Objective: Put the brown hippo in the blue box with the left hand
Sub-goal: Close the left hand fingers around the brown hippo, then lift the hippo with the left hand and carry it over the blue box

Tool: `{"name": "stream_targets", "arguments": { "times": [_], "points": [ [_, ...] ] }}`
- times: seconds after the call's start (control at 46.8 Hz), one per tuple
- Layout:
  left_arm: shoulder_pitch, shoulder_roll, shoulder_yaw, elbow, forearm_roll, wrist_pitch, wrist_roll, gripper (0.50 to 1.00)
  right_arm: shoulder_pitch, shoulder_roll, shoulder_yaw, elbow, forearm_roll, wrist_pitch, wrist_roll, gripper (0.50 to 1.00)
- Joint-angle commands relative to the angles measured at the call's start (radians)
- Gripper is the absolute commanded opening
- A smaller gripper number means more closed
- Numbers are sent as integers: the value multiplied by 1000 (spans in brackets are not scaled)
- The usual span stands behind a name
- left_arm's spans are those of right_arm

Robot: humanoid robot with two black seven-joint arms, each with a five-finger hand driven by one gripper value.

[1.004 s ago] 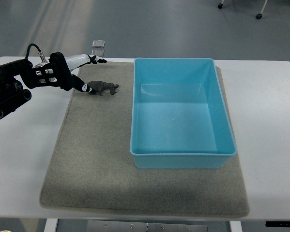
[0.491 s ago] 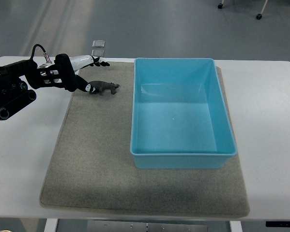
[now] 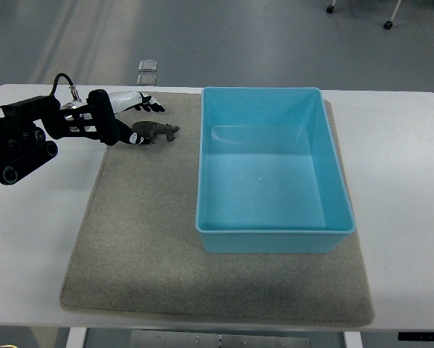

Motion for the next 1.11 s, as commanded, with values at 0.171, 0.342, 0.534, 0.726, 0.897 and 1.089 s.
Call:
{"name": "stream_targets", "arguments": {
  "times": [0.171, 0.342, 0.534, 0.726, 0.897, 1.089],
  "points": [
    [-1, -2, 2, 1, 11, 0, 0, 701, 0, 0, 0, -1, 0, 0, 0, 936],
    [-1, -2, 2, 1, 31, 2, 0, 664, 0, 0, 0, -1, 0, 0, 0, 936],
    [-12, -1, 0, 1, 29, 2, 1, 527, 0, 0, 0, 0, 0, 0, 0, 936],
    [-14, 2, 0, -1, 28, 3, 1, 500, 0, 0, 0, 0, 0, 0, 0, 936],
    [-14, 7, -1, -1, 20, 29, 1, 500, 0, 0, 0, -1, 0, 0, 0, 936],
    [-15, 10, -14, -2, 9, 31, 1, 500, 0, 0, 0, 0, 0, 0, 0, 936]
  ]
}}
